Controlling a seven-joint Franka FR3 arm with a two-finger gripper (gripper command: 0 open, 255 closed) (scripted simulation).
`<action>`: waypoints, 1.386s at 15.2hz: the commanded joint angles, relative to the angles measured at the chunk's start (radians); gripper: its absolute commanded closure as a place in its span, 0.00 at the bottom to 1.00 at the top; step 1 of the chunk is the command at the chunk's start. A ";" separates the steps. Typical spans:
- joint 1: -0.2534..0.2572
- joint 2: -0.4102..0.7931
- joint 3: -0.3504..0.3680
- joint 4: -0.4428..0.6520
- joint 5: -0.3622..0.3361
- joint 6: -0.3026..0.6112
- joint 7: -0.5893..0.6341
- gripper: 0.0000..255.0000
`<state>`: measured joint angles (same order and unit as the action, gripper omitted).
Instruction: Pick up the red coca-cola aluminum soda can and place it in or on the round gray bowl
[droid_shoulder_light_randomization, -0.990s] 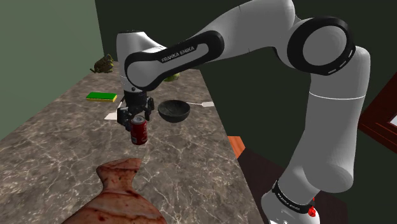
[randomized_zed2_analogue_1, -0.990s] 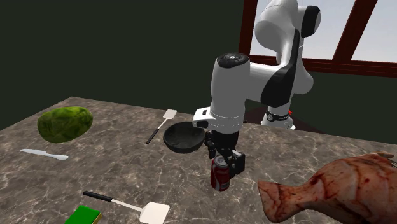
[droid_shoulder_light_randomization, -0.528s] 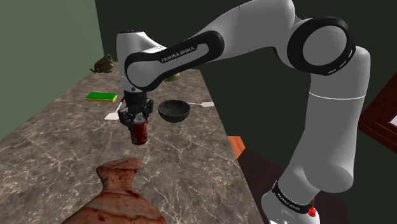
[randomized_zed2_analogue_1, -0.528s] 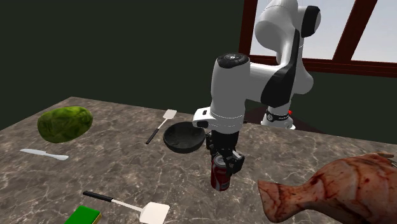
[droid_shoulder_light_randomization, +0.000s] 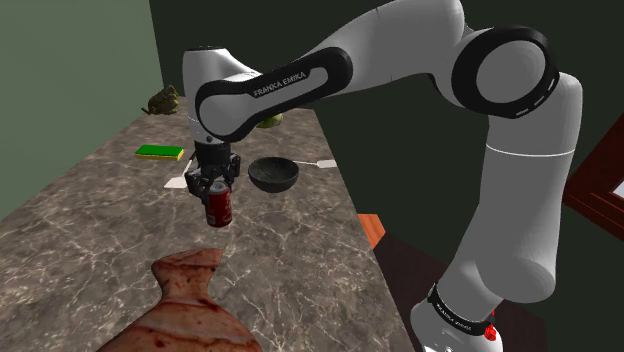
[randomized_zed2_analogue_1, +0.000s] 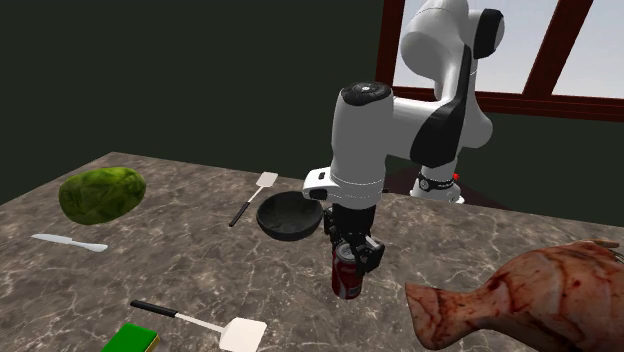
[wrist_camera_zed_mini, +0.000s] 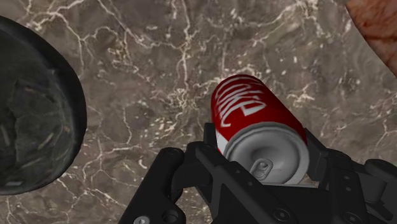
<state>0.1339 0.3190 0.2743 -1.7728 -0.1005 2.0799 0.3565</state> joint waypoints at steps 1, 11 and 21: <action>-0.001 -0.009 0.001 0.008 0.003 -0.017 -0.002 1.00; -0.003 -0.047 0.006 0.093 0.018 -0.138 -0.012 1.00; -0.001 -0.065 0.009 0.204 0.025 -0.265 -0.018 1.00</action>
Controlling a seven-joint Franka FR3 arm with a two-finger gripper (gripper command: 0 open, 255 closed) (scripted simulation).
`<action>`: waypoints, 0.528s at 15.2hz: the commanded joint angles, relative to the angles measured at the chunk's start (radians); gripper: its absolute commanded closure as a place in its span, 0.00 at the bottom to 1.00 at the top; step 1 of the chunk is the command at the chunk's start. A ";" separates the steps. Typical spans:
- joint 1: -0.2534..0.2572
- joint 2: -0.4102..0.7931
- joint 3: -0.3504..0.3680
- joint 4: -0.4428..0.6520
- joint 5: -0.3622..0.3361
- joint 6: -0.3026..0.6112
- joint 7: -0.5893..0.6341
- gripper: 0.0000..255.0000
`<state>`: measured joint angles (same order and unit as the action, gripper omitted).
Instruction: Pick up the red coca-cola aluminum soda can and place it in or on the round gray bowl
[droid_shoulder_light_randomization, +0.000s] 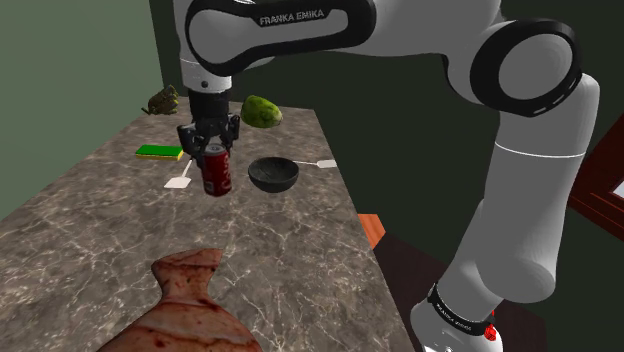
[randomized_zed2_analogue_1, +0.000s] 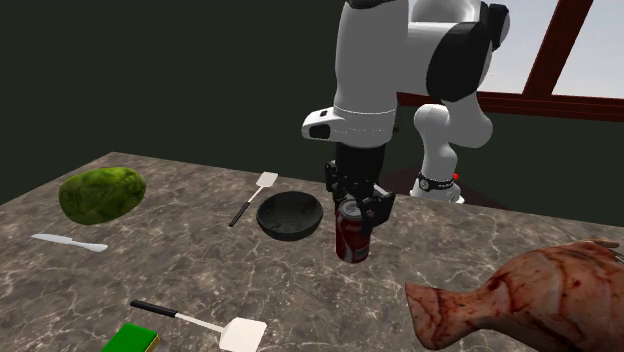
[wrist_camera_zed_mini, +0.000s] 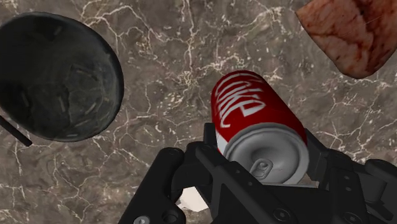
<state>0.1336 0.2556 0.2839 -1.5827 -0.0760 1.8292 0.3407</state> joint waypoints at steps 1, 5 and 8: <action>0.000 -0.002 0.000 0.026 0.001 -0.028 -0.003 1.00; 0.002 -0.001 0.001 0.081 0.001 -0.082 -0.004 1.00; -0.013 -0.013 -0.006 0.089 0.007 -0.101 -0.027 1.00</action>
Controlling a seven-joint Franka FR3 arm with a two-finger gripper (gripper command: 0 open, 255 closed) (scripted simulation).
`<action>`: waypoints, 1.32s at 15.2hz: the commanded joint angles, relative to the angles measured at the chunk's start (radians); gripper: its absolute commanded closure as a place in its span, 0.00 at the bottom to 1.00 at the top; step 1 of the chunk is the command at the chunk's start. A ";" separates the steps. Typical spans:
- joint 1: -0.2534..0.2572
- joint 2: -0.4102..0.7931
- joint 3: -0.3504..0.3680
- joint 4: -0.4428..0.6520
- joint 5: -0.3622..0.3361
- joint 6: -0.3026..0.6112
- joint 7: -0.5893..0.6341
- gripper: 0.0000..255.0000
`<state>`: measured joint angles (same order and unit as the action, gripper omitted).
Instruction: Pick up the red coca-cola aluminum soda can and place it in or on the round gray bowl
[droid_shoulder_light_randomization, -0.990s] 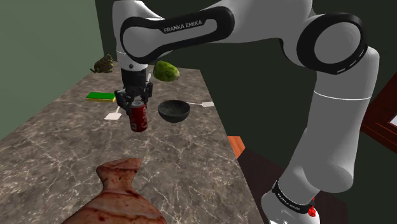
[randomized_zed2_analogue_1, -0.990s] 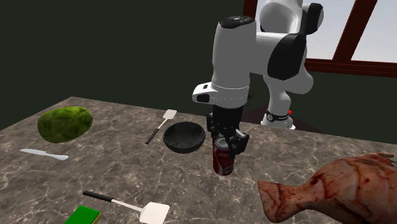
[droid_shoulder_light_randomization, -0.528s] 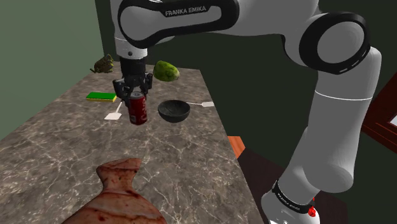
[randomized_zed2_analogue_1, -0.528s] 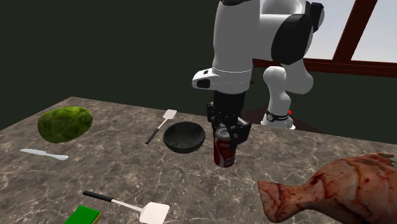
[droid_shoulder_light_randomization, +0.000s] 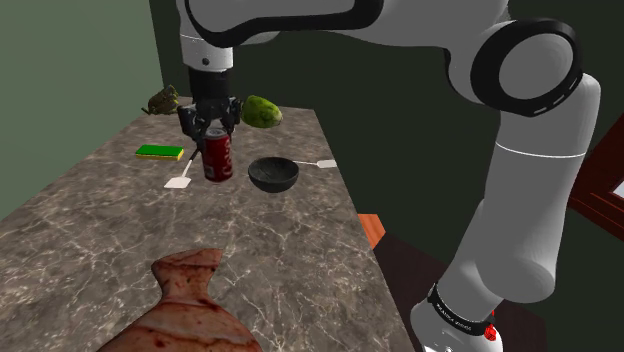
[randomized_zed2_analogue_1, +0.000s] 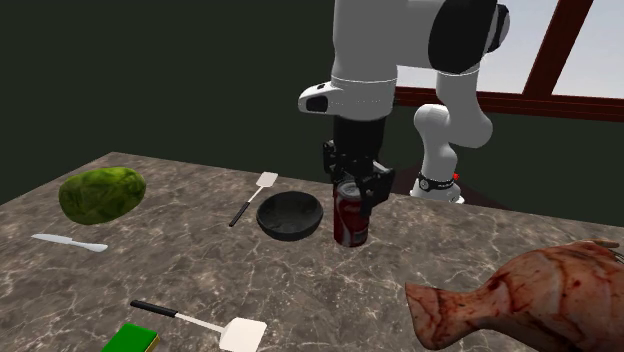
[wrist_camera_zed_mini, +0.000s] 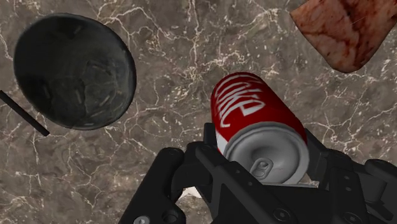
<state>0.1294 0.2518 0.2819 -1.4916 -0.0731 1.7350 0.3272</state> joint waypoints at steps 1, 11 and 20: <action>-0.024 -0.021 -0.011 -0.014 0.009 -0.006 -0.036 1.00; -0.166 -0.085 -0.096 -0.053 0.040 -0.024 -0.264 1.00; -0.240 -0.082 -0.146 -0.078 0.048 0.005 -0.387 1.00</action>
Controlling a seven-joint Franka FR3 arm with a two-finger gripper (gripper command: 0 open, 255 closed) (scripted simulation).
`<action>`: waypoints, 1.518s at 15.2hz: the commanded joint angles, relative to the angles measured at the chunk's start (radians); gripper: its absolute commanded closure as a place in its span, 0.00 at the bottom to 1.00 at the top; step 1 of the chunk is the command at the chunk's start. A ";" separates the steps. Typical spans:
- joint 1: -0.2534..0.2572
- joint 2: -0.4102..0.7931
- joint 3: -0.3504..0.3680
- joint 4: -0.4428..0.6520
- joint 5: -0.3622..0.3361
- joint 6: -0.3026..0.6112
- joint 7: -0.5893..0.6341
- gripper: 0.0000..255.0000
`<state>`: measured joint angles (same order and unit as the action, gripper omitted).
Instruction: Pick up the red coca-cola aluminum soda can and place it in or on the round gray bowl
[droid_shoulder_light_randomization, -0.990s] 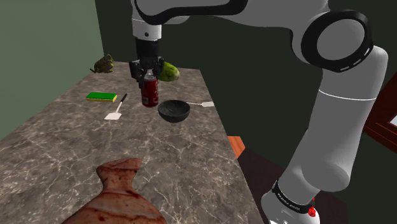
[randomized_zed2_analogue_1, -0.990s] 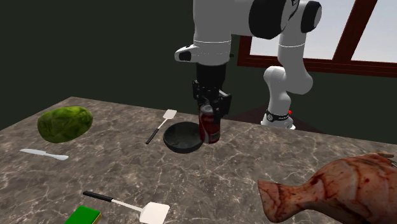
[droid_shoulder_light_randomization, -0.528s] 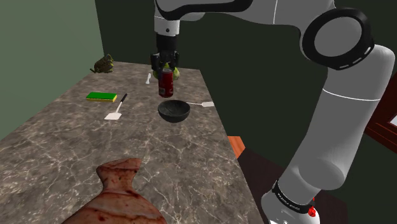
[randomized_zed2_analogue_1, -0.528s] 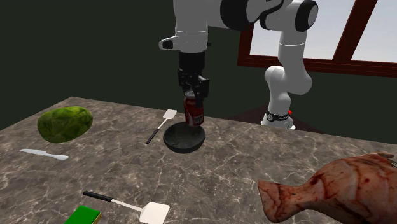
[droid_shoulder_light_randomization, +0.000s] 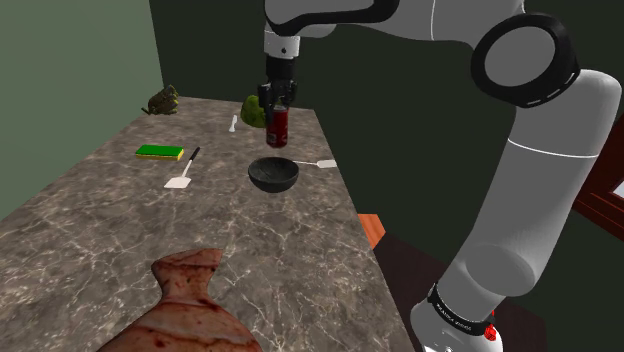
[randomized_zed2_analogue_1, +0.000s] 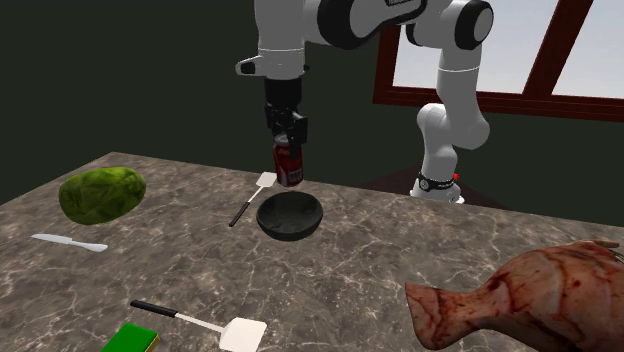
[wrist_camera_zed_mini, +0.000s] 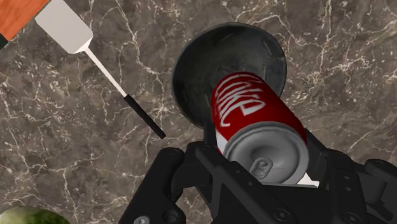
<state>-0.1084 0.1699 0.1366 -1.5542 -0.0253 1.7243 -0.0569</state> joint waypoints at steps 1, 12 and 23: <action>-0.002 0.000 -0.001 -0.029 0.000 0.030 -0.003 1.00; -0.003 0.008 -0.002 -0.167 -0.002 0.175 -0.001 1.00; -0.003 0.014 -0.003 -0.195 -0.003 0.209 0.000 1.00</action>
<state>-0.1115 0.1838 0.1340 -1.7494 -0.0281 1.9335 -0.0573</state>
